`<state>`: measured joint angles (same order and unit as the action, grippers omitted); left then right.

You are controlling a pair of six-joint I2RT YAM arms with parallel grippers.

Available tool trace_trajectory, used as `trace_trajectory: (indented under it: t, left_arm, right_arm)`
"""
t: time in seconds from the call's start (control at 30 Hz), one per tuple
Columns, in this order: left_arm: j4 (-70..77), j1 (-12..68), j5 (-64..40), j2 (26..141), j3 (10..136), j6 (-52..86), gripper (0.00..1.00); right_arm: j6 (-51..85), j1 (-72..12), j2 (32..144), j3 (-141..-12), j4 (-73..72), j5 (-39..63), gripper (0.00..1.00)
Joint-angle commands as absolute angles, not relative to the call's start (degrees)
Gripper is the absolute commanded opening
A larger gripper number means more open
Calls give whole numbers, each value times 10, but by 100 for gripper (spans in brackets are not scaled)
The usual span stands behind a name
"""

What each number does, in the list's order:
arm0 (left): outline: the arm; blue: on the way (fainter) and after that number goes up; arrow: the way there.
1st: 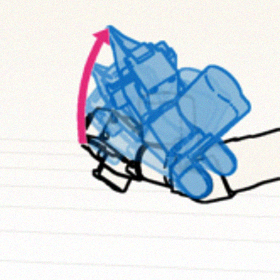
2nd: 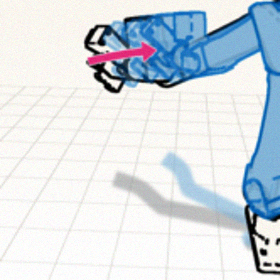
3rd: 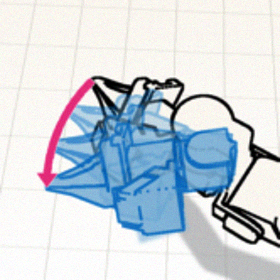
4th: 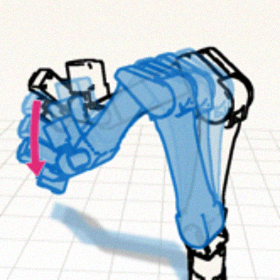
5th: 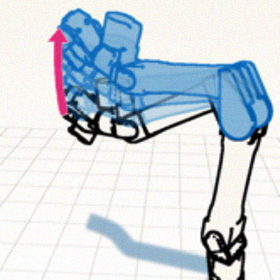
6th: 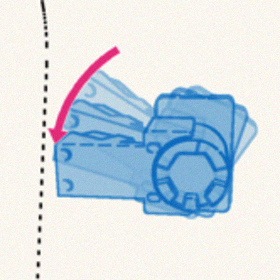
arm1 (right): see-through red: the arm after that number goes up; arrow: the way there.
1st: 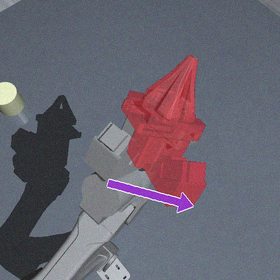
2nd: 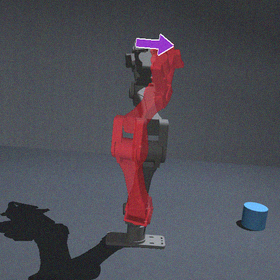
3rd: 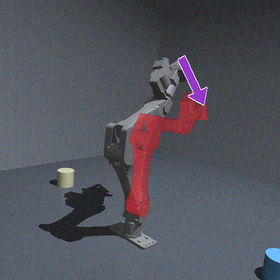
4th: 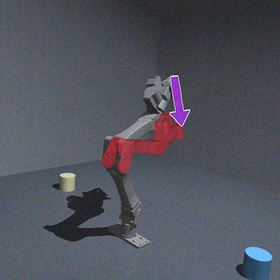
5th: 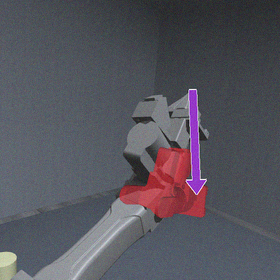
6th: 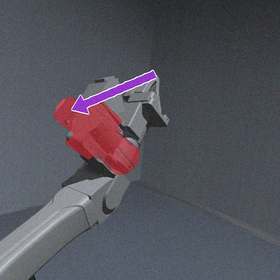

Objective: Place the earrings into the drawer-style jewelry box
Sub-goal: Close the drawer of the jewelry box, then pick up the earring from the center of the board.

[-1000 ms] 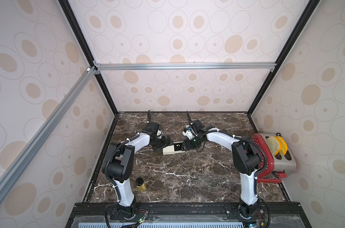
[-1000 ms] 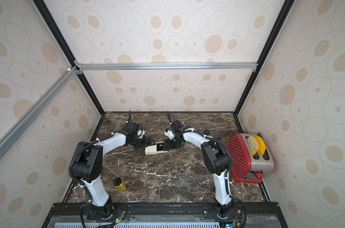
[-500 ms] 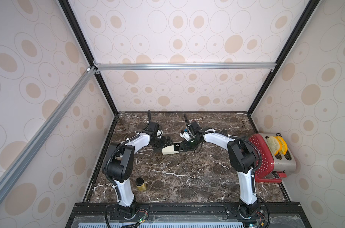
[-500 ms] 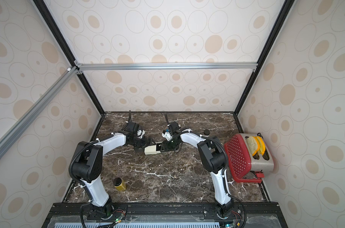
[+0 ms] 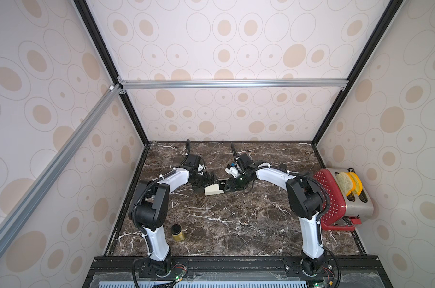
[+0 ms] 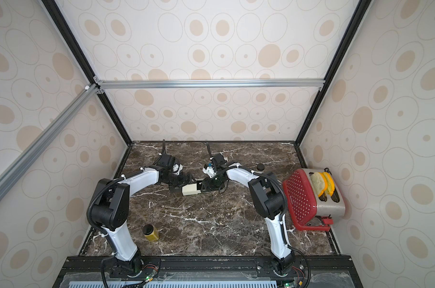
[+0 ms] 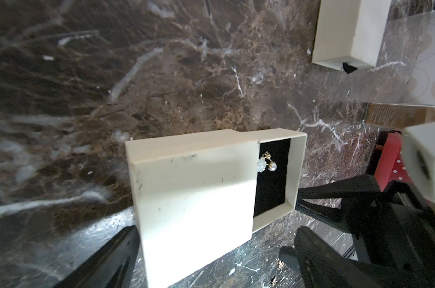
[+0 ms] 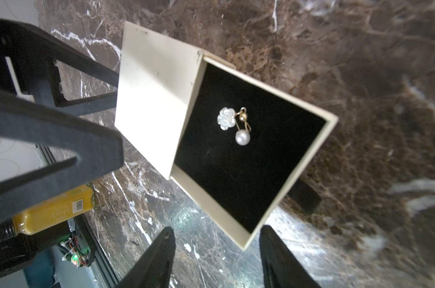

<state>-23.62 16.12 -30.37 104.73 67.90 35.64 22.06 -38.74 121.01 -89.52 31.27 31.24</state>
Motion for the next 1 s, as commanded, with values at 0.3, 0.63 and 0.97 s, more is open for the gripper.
trace_trajectory:
  t: [0.3, 0.63, 0.97]
  left_arm:
    - [-270, 138, -259, 1004, 683, 330, 99]
    - [-275, 156, -245, 949, 692, 325, 99]
    - [-259, 281, -255, 938, 694, 310, 99]
  right_arm:
    - [194, -382, 1192, -904, 355, 271, 60]
    - [182, -379, 1070, -845, 461, 135, 56]
    - [219, -277, 938, -667, 476, -6, 42]
